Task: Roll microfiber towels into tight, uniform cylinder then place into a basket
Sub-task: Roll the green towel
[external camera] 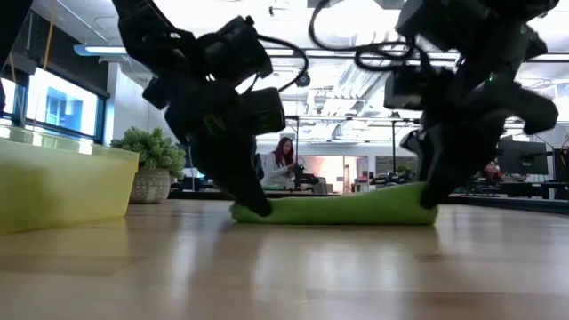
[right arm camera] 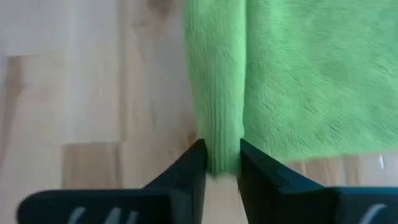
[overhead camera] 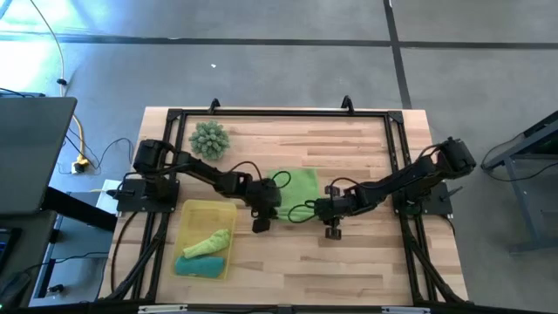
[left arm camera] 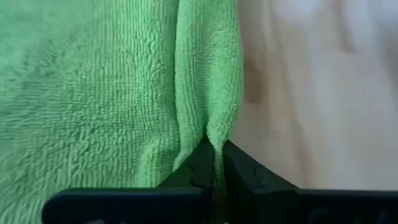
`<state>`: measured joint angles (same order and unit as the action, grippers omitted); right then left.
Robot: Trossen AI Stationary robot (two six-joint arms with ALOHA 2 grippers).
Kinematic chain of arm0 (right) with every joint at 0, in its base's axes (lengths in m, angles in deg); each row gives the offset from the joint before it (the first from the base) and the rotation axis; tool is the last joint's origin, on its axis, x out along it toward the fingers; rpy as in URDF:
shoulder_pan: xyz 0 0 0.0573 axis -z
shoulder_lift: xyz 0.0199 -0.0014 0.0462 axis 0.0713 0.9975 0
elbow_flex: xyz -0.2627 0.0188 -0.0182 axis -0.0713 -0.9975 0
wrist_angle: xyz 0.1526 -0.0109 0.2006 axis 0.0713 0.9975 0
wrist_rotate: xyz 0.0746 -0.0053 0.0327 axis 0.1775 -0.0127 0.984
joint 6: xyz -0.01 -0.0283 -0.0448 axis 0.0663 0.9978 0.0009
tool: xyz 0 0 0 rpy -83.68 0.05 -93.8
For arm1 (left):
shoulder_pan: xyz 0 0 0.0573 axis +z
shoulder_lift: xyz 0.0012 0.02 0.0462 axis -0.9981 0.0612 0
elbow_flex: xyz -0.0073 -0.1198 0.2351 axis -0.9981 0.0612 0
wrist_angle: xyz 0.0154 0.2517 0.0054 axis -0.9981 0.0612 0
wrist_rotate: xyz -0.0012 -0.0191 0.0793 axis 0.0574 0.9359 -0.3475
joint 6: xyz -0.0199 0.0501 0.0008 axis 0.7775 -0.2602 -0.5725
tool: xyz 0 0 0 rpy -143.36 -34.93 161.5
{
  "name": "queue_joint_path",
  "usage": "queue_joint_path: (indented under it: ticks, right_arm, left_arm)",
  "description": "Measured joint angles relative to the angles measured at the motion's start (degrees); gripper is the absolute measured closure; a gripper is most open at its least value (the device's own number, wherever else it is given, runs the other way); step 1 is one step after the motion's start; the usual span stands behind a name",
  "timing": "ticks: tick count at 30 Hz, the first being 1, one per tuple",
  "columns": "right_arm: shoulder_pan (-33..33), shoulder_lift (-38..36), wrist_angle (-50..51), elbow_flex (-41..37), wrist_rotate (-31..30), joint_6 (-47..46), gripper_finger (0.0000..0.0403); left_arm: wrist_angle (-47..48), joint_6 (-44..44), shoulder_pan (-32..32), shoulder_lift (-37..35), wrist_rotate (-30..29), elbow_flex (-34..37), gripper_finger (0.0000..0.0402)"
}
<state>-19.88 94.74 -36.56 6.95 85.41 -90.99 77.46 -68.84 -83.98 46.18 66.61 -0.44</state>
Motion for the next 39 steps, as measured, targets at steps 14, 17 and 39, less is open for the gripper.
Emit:
queue_joint_path:
  ticks: [14,17,39]
  right_arm:
    - [-4.33,-10.55,-2.43,0.27,0.06,11.94,0.0300]
    - [-6.96,-8.31,-4.19,0.28,-6.37,16.35,0.0299]
    - [-5.77,8.54,-10.19,0.57,-7.43,4.84,0.0246]
  left_arm:
    - [0.37,13.21,2.50,0.87,13.84,0.09,0.0396]
    - [0.17,13.35,2.50,1.44,13.68,0.09,0.0396]
    - [-1.88,16.38,2.68,1.39,14.27,0.18,0.0396]
